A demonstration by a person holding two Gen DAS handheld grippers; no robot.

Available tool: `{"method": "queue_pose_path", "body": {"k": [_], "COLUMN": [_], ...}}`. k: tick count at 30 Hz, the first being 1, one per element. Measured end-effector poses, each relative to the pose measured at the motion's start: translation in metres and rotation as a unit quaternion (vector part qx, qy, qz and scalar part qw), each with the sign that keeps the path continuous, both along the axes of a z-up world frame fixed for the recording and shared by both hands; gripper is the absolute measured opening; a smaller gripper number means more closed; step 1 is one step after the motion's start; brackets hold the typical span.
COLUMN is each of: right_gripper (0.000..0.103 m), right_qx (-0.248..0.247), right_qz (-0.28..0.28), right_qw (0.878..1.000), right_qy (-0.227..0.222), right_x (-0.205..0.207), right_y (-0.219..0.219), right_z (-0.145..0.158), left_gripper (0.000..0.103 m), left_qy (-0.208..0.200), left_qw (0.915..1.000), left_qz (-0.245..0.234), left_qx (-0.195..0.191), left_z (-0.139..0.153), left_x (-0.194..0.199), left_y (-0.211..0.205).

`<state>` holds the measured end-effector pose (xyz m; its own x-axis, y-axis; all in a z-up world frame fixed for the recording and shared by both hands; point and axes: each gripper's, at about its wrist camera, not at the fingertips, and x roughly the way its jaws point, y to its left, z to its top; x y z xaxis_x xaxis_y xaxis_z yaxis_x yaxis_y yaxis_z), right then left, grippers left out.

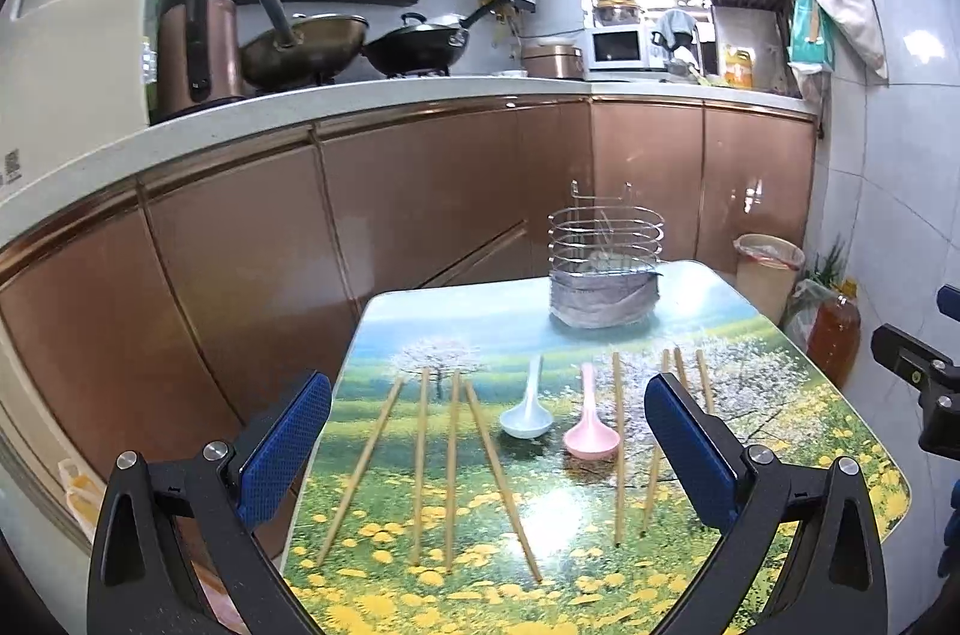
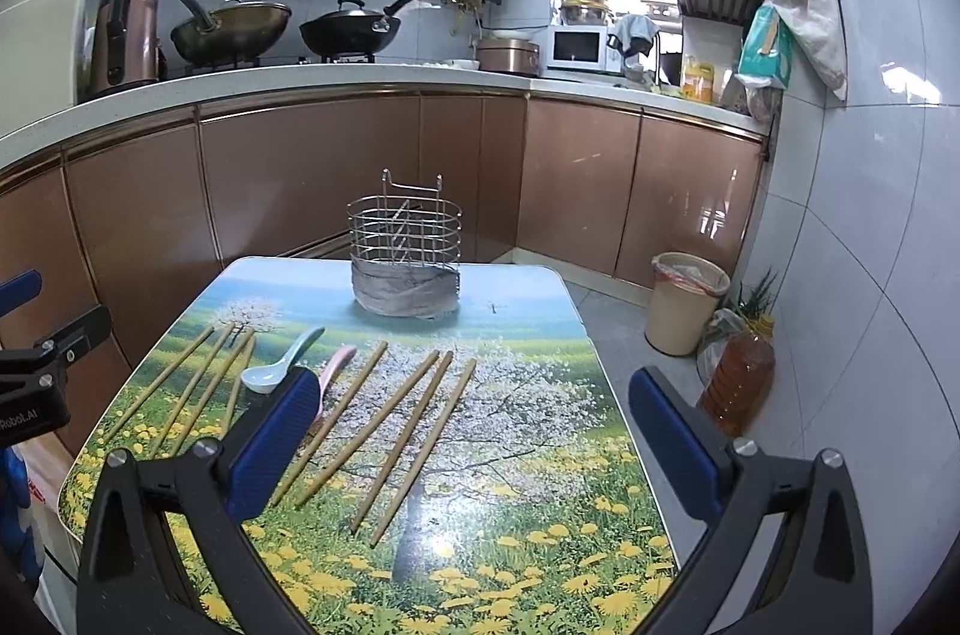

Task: Organize utensils
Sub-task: 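Move both tools toward the wooden chopsticks on the table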

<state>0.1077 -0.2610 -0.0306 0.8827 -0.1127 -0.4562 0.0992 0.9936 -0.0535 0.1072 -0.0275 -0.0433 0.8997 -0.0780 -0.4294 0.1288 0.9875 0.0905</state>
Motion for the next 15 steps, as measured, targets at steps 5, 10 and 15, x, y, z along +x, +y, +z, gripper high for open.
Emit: {"method": "queue_pose_path", "body": {"k": [5,10,15], "right_gripper": [0.103,0.103,0.103], "right_qx": [0.001,-0.001,-0.002], "right_qz": [-0.007,-0.006,-0.006], "right_qw": [1.000,1.000,0.999], "right_qy": [0.013,0.027,0.042], "right_x": [0.008,0.015,0.022], "right_y": [-0.003,-0.001,0.000], "right_z": [-0.007,-0.014,-0.023], "left_gripper": [0.103,0.103,0.103], "left_qy": [0.009,0.019,0.032], "left_qw": [0.9999,0.9997,0.9994], "left_qz": [-0.006,-0.007,0.000], "left_qx": [-0.005,-0.009,-0.014], "left_z": [-0.003,-0.006,-0.009], "left_x": [0.007,0.013,0.016], "left_y": [-0.002,-0.003,0.000]}}
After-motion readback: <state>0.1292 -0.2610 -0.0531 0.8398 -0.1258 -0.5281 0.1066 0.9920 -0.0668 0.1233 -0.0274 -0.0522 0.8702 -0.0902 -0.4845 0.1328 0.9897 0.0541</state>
